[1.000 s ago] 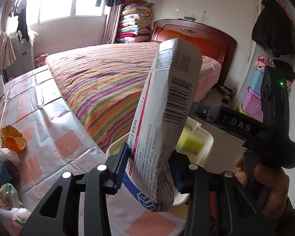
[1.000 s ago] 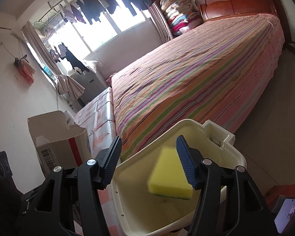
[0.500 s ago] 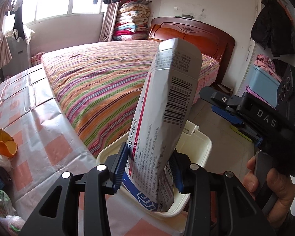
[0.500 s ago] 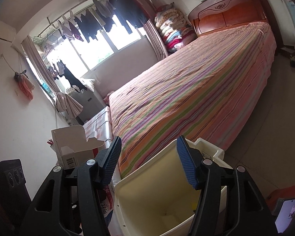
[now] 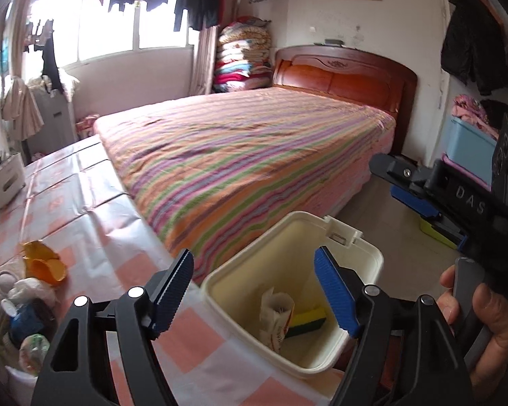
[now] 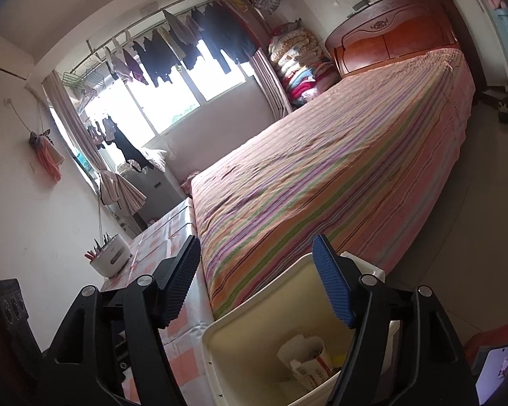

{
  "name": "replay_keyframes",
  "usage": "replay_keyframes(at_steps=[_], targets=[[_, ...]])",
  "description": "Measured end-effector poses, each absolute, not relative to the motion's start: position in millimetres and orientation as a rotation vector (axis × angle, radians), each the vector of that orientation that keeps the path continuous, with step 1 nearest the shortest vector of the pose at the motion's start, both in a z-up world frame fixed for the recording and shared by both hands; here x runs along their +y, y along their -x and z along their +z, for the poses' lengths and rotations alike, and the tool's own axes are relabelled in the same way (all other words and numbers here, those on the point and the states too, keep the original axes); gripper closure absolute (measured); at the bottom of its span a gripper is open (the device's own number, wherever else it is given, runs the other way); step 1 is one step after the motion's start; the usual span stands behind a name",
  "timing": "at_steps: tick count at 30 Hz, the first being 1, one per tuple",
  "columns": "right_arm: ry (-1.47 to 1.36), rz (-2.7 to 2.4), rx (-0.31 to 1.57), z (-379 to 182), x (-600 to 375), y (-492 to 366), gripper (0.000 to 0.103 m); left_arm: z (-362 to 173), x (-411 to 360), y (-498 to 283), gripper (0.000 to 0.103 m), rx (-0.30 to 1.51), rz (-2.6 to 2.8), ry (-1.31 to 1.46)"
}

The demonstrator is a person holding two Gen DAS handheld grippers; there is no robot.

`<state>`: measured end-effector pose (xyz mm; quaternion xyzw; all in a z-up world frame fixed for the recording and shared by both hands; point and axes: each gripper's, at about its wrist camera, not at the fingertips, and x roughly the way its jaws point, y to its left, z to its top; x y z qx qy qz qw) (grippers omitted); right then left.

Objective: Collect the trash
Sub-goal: 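Return both tools to the trash on the table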

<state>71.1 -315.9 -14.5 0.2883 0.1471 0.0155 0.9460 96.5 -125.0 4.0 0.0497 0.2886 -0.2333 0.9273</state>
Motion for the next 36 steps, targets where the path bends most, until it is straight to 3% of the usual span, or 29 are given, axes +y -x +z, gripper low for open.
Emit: replay_keyframes(at_steps=[5,8,36], targets=[[-0.533,0.118,0.274,-7,-286,-70,0.013,14,-86,-93,0.031,0.614,-0.411,-0.039],[-0.503,0.192,0.277,-5,-262,-74,0.006,15,-61,-94,0.031,0.642,-0.356,-0.003],[-0.005,0.775,0.574,-26,-6,-101,0.006,28,186,-60,0.031,0.582,0.312,0.030]])
